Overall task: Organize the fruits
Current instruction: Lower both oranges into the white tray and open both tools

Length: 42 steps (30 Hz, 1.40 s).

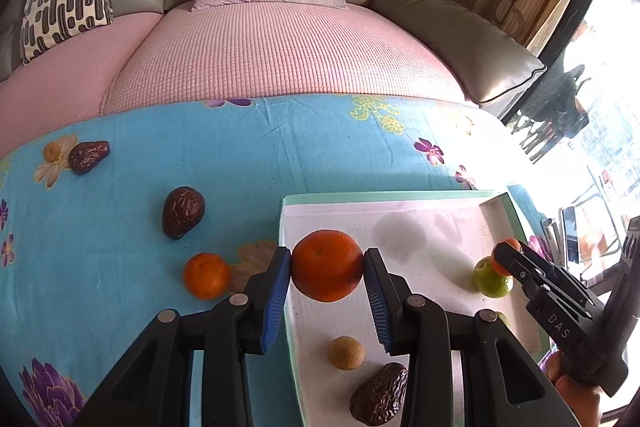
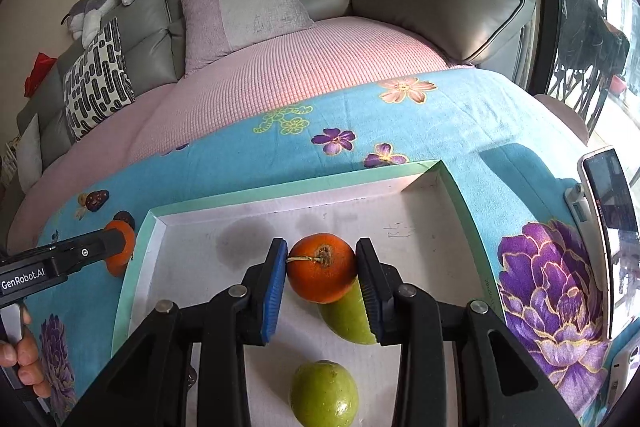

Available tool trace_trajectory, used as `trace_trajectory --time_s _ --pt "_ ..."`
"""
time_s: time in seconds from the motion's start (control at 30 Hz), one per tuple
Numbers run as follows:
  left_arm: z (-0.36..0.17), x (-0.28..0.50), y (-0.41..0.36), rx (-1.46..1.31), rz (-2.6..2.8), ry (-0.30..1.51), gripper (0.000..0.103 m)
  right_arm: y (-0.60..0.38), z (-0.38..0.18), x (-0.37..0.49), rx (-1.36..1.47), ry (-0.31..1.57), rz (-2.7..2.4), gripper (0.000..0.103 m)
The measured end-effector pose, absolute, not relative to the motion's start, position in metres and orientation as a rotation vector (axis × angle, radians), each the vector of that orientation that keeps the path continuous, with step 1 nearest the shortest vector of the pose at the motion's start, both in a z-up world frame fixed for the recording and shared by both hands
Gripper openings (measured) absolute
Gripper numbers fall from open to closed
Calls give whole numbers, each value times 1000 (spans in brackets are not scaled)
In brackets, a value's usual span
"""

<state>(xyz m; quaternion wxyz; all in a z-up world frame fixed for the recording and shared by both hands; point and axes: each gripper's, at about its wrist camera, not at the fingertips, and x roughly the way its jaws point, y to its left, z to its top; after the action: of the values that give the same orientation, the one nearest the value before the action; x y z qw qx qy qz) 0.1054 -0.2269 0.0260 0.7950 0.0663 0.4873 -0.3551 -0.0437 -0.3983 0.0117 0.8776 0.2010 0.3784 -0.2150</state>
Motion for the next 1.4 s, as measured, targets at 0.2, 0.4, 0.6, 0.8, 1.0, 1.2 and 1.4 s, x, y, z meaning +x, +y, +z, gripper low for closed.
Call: trace_trajectory --time_s 0.2,0.4,0.6,0.8,1.0,1.2,1.4 --pt "5 112 -255 200 -767 1103 40 -405 2 -18 395 857 -417 37" --pt "-16 115 -260 225 -750 1148 40 -409 -17 -6 390 925 -419 37" --pt "-18 114 -260 236 -750 1141 40 -408 -20 -1 362 941 -424 37" --pt "-17 114 -261 237 -747 1142 40 -407 -20 0 345 953 -433 37" --pt "-14 113 -260 240 -731 1146 41 -407 -14 -3 337 954 -450 49" --pt "4 107 -252 213 -751 1117 42 -402 2 -14 330 929 -467 52" --pt "26 98 -226 165 -748 1059 43 -391 13 -32 350 901 -479 52"
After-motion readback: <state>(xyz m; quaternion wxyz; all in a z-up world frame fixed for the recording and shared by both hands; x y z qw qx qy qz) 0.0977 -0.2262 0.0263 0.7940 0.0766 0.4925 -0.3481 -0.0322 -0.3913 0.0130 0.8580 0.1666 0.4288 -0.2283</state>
